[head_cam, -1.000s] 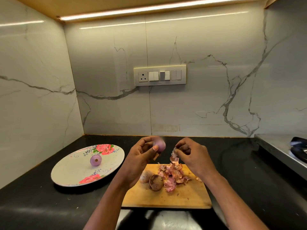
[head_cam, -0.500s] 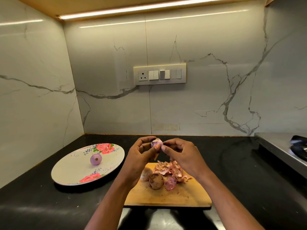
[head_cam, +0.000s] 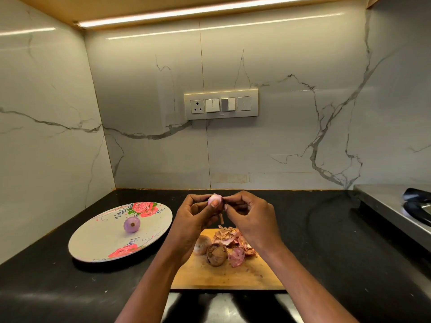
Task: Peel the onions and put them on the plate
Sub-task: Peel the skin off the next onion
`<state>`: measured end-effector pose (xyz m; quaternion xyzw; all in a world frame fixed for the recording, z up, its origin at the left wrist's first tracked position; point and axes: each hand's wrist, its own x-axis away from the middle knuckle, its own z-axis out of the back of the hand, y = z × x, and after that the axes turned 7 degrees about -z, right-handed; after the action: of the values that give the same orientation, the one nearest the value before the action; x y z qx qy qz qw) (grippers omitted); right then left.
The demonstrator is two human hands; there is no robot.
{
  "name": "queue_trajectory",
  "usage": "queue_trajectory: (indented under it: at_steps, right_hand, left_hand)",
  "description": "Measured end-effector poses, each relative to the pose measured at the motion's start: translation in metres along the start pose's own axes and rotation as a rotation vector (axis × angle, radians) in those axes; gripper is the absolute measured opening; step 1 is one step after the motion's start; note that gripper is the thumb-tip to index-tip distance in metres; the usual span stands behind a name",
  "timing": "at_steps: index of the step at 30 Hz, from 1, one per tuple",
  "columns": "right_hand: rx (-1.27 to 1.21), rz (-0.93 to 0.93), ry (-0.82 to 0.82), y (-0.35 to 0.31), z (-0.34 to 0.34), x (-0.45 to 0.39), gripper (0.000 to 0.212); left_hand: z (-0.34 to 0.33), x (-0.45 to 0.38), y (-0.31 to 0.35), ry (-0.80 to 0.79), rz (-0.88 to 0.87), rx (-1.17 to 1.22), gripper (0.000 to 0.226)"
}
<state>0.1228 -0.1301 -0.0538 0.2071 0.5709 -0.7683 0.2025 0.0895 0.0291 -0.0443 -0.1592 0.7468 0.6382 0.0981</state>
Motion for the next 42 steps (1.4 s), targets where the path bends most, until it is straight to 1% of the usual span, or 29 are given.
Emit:
queue_trajectory:
  at_steps: [4, 7, 11, 17, 20, 24, 26, 28, 31, 37, 42]
  right_hand:
    - [-0.007, 0.022, 0.006, -0.001, 0.003, -0.002, 0.017]
    - [-0.021, 0.039, -0.041, -0.004, 0.004, -0.002, 0.022]
    - [0.030, 0.084, -0.055, -0.004, 0.006, -0.003, 0.028]
    - [-0.019, 0.070, -0.033, -0.003, 0.011, -0.004, 0.013]
    - [0.001, 0.044, -0.004, -0.002, 0.012, -0.005, 0.010]
    - [0.014, -0.003, 0.114, 0.005, 0.014, -0.010, 0.008]
    - [0.026, -0.032, 0.140, 0.009, 0.018, -0.012, 0.008]
    - [0.087, -0.069, 0.085, 0.015, 0.023, -0.014, 0.012]
    - [0.211, -0.088, -0.067, 0.018, 0.023, -0.013, 0.022]
    - [0.103, 0.051, -0.049, -0.001, 0.016, -0.008, 0.025]
    - [0.185, 0.176, -0.035, -0.002, 0.009, -0.001, 0.027]
  left_hand:
    - [0.001, 0.000, 0.000, 0.001, 0.026, 0.060, 0.047]
    - [0.002, -0.001, 0.000, 0.018, 0.066, 0.160, 0.046]
    - [0.003, -0.001, 0.001, 0.026, 0.088, 0.200, 0.048]
    - [0.003, -0.001, 0.004, -0.035, 0.064, 0.189, 0.044]
    - [0.001, 0.000, 0.006, -0.059, 0.055, 0.187, 0.044]
    - [0.001, 0.000, 0.008, -0.059, 0.060, 0.218, 0.043]
    - [0.001, 0.000, 0.007, -0.054, 0.070, 0.236, 0.044]
    - [0.001, 0.000, 0.007, -0.045, 0.070, 0.247, 0.043]
    - [0.001, 0.000, 0.007, -0.021, 0.059, 0.262, 0.044]
    - [0.003, 0.000, 0.006, 0.010, 0.021, 0.195, 0.047]
    - [0.002, 0.000, 0.004, -0.005, -0.008, 0.115, 0.049]
